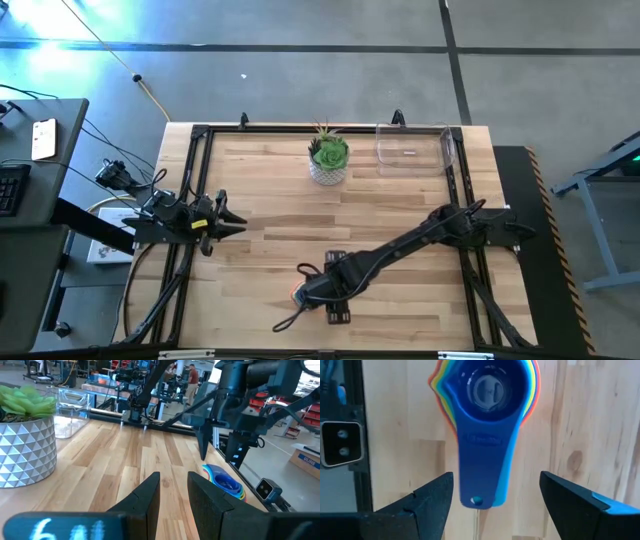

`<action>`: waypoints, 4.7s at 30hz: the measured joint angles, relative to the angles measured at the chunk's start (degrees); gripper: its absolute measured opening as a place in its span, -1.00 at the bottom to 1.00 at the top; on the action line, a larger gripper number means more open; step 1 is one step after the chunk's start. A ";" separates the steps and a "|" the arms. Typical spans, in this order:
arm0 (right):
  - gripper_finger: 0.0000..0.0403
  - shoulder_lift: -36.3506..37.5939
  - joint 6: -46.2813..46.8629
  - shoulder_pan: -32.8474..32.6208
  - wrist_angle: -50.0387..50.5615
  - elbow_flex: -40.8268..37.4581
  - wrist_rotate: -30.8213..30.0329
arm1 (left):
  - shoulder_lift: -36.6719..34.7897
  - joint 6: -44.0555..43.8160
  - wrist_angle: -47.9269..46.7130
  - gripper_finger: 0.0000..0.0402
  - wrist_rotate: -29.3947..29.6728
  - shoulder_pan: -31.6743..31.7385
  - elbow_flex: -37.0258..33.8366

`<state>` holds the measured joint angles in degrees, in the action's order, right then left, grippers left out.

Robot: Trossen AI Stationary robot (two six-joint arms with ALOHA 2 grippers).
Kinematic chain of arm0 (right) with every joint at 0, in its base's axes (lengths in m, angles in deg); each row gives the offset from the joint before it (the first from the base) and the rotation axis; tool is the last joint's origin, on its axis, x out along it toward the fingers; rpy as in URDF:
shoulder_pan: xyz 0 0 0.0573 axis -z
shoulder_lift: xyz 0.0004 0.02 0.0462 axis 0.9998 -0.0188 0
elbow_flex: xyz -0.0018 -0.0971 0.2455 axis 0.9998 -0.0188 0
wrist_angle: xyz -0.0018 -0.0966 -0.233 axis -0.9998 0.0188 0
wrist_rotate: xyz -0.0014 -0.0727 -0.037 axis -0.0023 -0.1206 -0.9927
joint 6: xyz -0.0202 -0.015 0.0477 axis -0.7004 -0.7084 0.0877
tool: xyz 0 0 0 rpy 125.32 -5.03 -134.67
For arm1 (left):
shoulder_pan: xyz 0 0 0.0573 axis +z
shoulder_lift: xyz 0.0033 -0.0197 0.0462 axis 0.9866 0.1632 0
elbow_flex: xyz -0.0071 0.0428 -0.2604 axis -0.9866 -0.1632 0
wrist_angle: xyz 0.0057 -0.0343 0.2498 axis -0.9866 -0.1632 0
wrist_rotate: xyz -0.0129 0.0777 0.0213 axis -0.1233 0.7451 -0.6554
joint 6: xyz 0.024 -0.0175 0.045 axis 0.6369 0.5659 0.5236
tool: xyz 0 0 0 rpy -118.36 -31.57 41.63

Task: Nest measuring cups in basket
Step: Put the nested measuring cups into the transparent bin

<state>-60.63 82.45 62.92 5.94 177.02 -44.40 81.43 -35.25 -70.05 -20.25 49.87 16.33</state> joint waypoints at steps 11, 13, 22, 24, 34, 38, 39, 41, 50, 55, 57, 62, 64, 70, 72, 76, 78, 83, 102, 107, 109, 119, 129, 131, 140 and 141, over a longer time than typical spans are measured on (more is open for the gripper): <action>0.43 -0.46 0.05 -0.42 -0.22 -0.04 1.34 | 0.02 -0.01 0.02 -0.55 0.01 0.01 0.00; 0.43 -1.18 0.48 -0.68 -0.62 -0.01 1.06 | 0.00 0.01 0.01 -0.55 0.01 0.00 0.00; 0.43 -3.94 0.66 -1.06 -1.24 -0.07 -0.17 | 0.00 0.01 -0.01 -0.55 0.01 -0.01 0.00; 0.43 -4.06 0.97 -1.02 -1.10 -0.07 -0.41 | 0.01 0.01 -0.01 -0.55 0.01 -0.01 0.00; 0.43 -5.88 1.61 -0.75 -2.43 -0.07 -0.55 | 0.02 0.01 -0.02 -0.55 0.03 0.00 0.00; 0.38 -5.98 2.52 -0.32 -2.26 -0.07 0.17 | 0.02 0.00 -0.01 -0.55 0.02 -0.01 0.00; 0.34 -5.98 2.65 -0.21 -2.22 -0.07 0.15 | 0.02 0.01 -0.01 -0.55 0.03 -0.01 0.00; 0.24 -5.98 2.70 0.07 -2.18 -0.07 0.17 | 0.02 0.01 -0.01 -0.55 0.03 -0.01 0.00; -0.35 -5.98 4.61 0.85 -2.43 -0.07 0.47 | 0.02 0.01 -0.01 -0.55 0.03 0.01 0.00; -0.39 -5.98 6.71 1.37 -2.37 -0.07 -0.47 | 0.02 0.00 -0.01 -0.55 0.03 -0.01 0.00; -0.39 -5.98 7.35 1.57 -2.18 -0.07 -0.52 | 0.02 0.01 -0.01 -0.55 0.03 0.00 0.00; -0.39 -5.96 11.22 2.25 1.44 0.01 -0.90 | 0.02 0.00 -0.01 -0.55 0.03 -0.01 0.00; -0.39 -5.94 11.78 2.69 2.49 0.02 -1.48 | 0.02 0.01 -0.01 -0.55 0.03 -0.01 0.00; -0.39 -5.90 13.90 4.75 4.36 0.02 -1.78 | 0.02 0.01 -0.01 -0.55 0.03 -0.01 0.00; -0.39 -5.87 14.65 5.70 4.45 0.02 -1.77 | 0.02 0.01 -0.01 -0.55 0.03 0.01 0.00; -0.39 -5.87 16.48 7.76 4.45 0.02 -1.79 | 0.02 0.00 -0.01 -0.55 0.03 -0.01 0.00; -0.39 -5.77 17.65 8.69 4.48 0.02 -1.78 | 0.02 0.01 -0.01 -0.55 0.03 0.01 0.00; -0.39 -5.41 19.72 10.59 4.47 0.02 -1.75 | 0.02 0.00 -0.01 -0.55 0.03 0.00 0.00; -0.39 -5.22 30.76 15.00 11.27 0.02 -0.50 | 0.01 0.00 -0.01 -0.55 0.03 0.00 0.00; -0.39 -5.22 30.76 15.81 13.57 0.02 -0.93 | 0.01 0.01 -0.01 -0.55 0.03 0.00 0.00; -0.39 -5.22 30.73 16.07 14.16 0.02 -1.36 | 0.00 0.01 -0.01 -0.55 0.03 0.00 0.00; -0.39 -4.82 27.33 17.51 16.29 0.02 -2.18 | 0.02 0.01 -0.01 -0.55 0.03 0.01 0.00; -0.39 -0.74 21.74 20.34 16.10 0.00 -4.67 | 0.02 0.00 -0.01 -0.55 0.03 0.00 0.00; -0.39 -0.61 20.44 21.16 16.10 0.00 -4.69 | 0.02 0.01 -0.01 -0.55 0.03 0.01 0.00; -0.39 -0.34 16.32 23.16 17.91 0.00 -5.30 | 0.02 0.01 -0.01 -0.55 0.03 0.00 0.00; -0.39 -0.08 15.84 23.31 18.11 0.00 -5.49 | 0.01 0.01 -0.01 -0.55 0.03 -0.01 0.00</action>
<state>-60.71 98.29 86.23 24.05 177.02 -49.89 81.44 -35.23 -70.06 -20.22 49.86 16.33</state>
